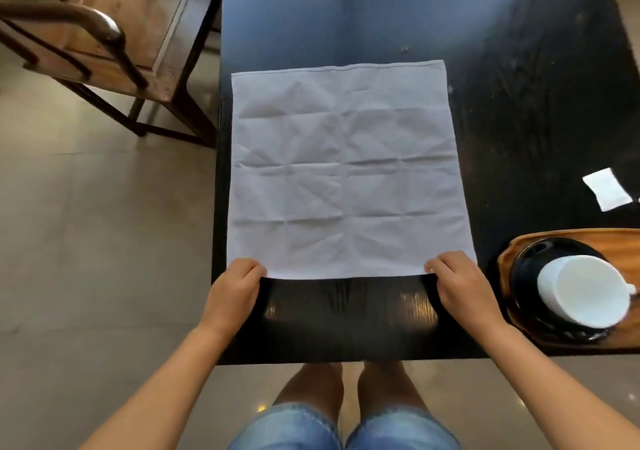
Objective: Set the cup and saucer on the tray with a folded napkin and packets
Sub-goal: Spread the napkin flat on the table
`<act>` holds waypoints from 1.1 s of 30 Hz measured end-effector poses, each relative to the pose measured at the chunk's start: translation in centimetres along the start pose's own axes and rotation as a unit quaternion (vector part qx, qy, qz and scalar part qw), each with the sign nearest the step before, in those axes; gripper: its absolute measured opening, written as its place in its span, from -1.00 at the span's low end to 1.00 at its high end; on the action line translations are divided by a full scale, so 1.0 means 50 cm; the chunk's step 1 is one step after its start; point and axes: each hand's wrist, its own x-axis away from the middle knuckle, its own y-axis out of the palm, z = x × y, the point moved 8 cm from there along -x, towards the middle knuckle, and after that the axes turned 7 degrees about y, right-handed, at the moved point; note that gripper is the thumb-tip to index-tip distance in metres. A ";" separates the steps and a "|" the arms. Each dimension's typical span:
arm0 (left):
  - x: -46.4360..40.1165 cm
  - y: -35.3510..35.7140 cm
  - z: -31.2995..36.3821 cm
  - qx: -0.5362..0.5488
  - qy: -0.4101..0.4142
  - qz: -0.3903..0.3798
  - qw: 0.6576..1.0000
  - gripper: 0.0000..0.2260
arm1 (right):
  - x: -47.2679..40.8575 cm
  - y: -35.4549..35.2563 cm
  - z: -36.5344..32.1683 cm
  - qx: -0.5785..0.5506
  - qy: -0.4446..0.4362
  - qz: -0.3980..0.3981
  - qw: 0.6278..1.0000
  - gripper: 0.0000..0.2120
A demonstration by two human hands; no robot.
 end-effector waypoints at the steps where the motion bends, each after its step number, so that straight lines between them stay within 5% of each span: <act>1: 0.003 0.001 -0.003 0.001 -0.003 0.009 1.000 -0.82 | 0.006 0.002 0.001 0.000 0.001 -0.004 1.000 -0.76; 12: 0.079 0.023 0.013 0.045 0.009 0.015 0.999 -0.90 | 0.095 0.004 0.006 -0.008 0.004 0.005 1.000 -0.83; 17: -0.001 0.017 0.090 0.054 0.006 0.056 0.997 -0.60 | 0.046 -0.007 -0.072 -0.029 0.034 0.043 0.998 -0.58; 23: -0.143 0.129 0.194 -0.072 0.020 -0.043 0.996 -0.48 | -0.061 0.103 -0.156 0.051 0.067 -0.050 0.995 -0.45; 28: -0.133 0.156 0.115 -0.097 0.000 -0.072 0.993 -0.46 | -0.065 0.118 -0.099 0.097 0.032 -0.075 0.992 -0.41; 33: -0.083 0.105 -0.038 -0.084 -0.121 -0.039 0.988 -0.43 | -0.054 0.067 0.053 0.116 0.135 -0.065 0.982 -0.37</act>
